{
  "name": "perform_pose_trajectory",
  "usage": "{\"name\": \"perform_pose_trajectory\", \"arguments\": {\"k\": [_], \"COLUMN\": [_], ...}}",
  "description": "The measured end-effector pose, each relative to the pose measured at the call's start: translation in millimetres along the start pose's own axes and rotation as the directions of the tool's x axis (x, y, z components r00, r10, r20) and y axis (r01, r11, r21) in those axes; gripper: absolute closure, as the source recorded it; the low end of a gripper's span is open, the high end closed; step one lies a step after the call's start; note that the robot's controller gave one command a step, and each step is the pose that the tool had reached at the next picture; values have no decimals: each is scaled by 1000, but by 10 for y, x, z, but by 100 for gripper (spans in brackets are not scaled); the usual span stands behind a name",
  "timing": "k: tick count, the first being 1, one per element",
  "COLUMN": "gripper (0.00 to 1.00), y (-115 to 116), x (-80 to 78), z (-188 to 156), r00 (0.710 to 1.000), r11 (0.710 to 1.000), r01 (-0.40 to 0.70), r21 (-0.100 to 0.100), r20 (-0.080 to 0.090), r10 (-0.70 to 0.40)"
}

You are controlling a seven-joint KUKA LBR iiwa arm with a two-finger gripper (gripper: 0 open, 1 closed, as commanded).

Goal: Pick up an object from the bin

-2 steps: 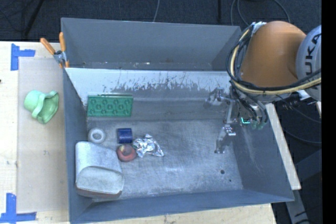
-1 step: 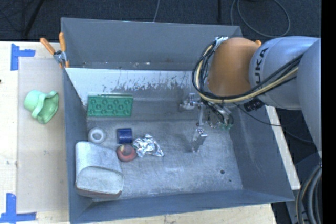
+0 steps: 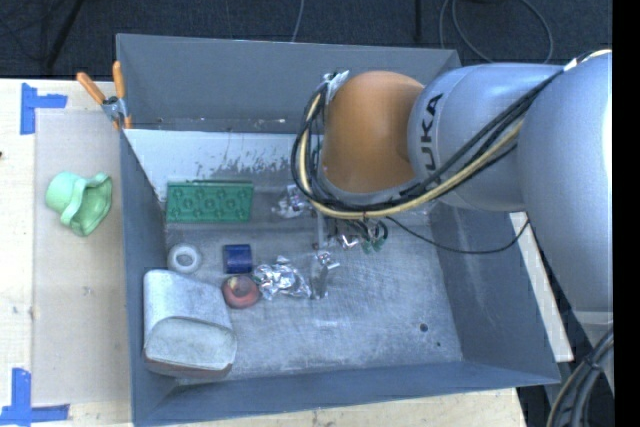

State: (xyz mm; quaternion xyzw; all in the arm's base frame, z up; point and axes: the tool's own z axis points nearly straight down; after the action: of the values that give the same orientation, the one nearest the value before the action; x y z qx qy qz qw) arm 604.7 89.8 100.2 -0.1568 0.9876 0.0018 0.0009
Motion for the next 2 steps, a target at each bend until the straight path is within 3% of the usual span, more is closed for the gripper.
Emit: {"name": "perform_pose_trajectory", "arguments": {"k": [1, 2], "gripper": [0, 0], "y": [203, 370], "x": [281, 3], "z": [-56, 291], "r00": [998, 980], "r11": [998, 980], "r01": [70, 198], "r21": [1, 4], "r20": [-5, 0], "r10": [-70, -198]}}
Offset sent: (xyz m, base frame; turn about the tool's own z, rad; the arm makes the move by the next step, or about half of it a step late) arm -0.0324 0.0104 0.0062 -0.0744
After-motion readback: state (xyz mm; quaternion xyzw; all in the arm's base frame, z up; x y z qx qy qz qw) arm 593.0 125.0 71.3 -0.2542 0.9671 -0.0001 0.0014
